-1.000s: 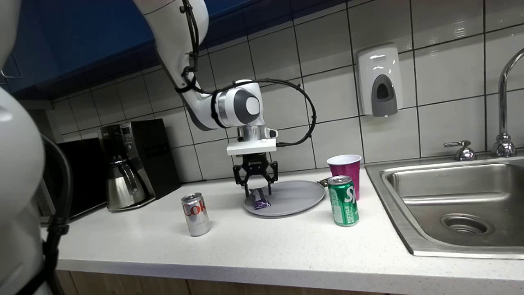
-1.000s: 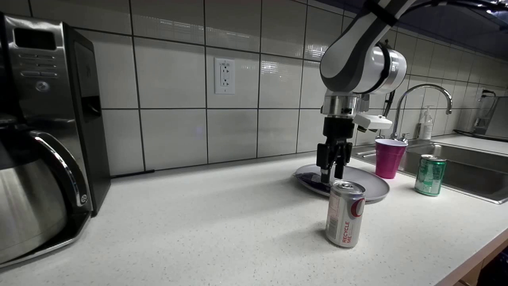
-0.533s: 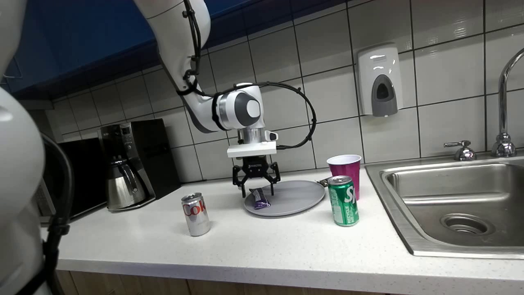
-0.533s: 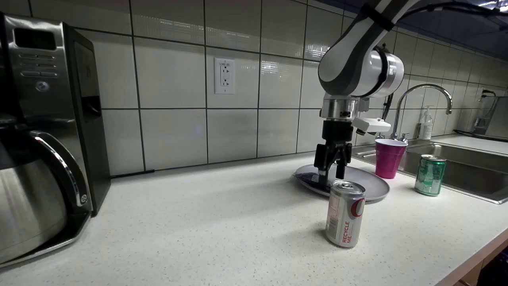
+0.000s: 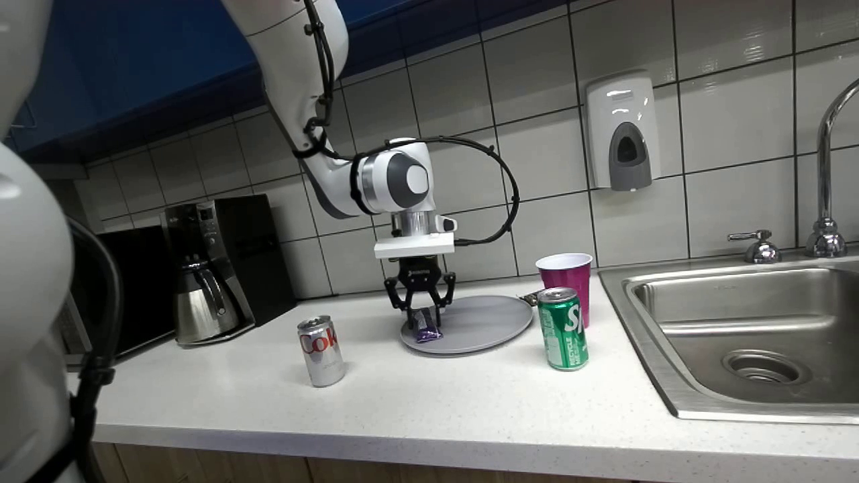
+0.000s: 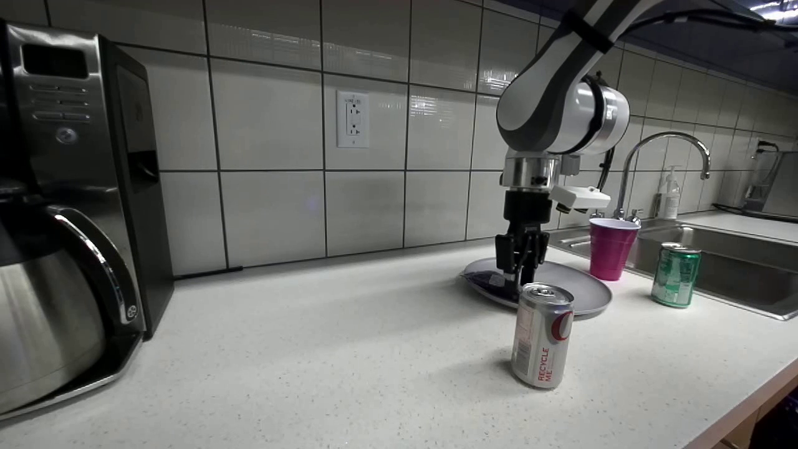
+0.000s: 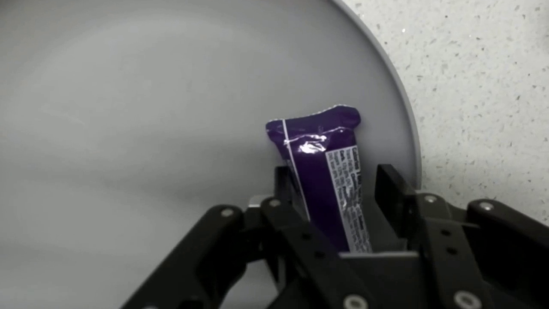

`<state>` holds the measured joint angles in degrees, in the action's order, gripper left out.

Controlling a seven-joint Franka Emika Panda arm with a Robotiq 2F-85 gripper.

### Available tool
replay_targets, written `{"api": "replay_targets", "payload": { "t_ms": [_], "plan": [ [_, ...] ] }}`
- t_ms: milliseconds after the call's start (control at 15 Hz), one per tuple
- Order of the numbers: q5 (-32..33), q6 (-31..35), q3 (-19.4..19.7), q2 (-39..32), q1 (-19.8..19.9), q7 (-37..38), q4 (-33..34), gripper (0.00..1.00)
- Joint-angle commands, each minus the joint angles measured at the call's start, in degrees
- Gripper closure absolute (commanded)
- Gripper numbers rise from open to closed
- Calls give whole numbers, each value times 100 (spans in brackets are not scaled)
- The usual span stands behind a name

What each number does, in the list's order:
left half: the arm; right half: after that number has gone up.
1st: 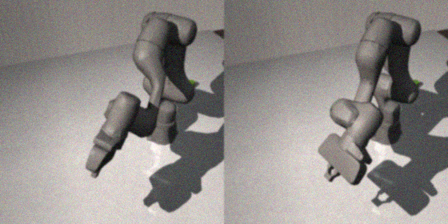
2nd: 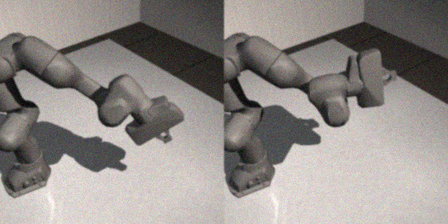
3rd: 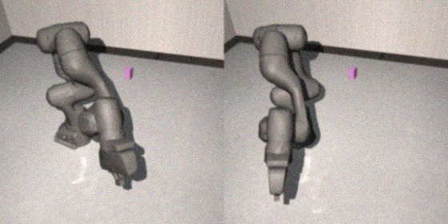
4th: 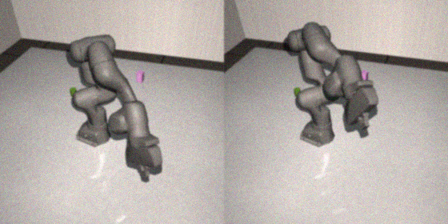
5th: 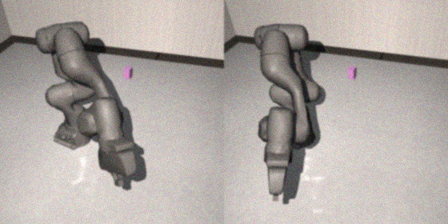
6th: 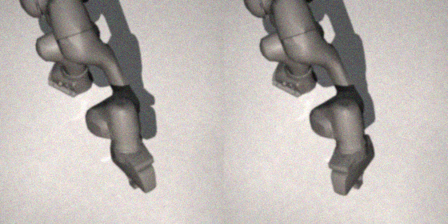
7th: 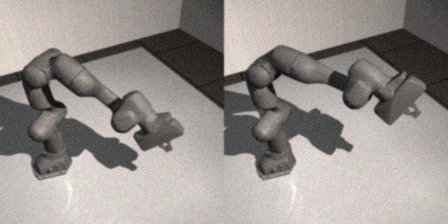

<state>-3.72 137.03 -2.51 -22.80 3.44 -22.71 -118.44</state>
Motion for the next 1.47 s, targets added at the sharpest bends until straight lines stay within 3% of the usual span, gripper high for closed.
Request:
{"api": "replay_targets", "payload": {
  "t_ms": [0,133,400,1400],
  "plan": [
    [11,-213,-74,-17,103,-86,172,75],
    [5,-213,-77,-11,105,-90,184,87],
    [18,-226,-77,30,93,-93,226,98],
    [47,-190,-71,161,79,-103,200,98]
  ]
}}
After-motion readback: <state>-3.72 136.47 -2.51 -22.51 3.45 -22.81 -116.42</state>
